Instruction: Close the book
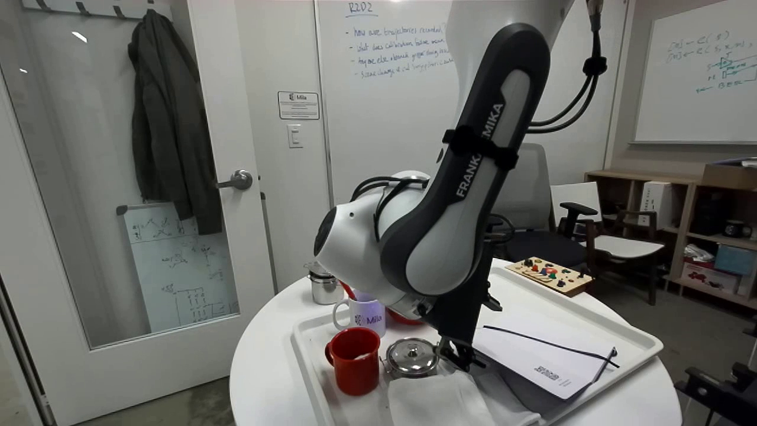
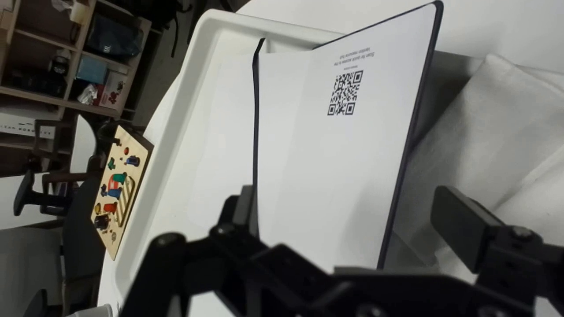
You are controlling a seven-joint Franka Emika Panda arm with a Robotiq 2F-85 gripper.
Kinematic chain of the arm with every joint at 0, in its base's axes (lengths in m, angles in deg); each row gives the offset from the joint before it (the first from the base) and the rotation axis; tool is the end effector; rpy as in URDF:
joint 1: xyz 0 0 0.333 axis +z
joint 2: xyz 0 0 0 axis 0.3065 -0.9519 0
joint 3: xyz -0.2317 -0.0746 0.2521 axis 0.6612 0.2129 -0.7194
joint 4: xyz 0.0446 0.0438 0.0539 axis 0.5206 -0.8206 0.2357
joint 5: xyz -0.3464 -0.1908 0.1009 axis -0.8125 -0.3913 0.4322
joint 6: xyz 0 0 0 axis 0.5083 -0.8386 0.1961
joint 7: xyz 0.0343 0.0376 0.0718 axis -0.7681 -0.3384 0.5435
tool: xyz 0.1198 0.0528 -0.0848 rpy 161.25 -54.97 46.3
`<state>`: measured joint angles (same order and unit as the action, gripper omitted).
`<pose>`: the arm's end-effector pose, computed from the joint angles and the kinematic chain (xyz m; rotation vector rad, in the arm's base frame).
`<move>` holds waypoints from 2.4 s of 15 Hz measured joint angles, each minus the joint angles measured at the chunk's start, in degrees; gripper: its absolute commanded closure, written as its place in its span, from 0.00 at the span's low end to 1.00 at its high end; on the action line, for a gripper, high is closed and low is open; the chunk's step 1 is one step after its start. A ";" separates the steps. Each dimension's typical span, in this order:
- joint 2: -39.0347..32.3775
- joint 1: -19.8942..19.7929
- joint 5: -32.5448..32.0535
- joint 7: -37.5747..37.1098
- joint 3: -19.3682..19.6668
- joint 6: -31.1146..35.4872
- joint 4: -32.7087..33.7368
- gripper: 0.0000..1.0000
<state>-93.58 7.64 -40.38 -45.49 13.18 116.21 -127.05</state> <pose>0.4946 0.2224 0.0068 2.2599 0.3374 -0.3413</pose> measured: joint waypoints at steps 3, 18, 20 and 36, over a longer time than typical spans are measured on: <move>-2.20 0.02 0.23 0.00 0.45 -0.42 2.00 0.00; -6.32 0.06 0.52 0.00 2.01 -4.33 5.61 0.00; -6.31 0.06 0.52 0.00 2.06 -4.66 6.02 0.00; 1.49 -1.12 0.53 -8.17 4.01 -5.87 0.35 0.00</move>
<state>-92.10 6.52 -39.85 -53.66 17.19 110.34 -126.70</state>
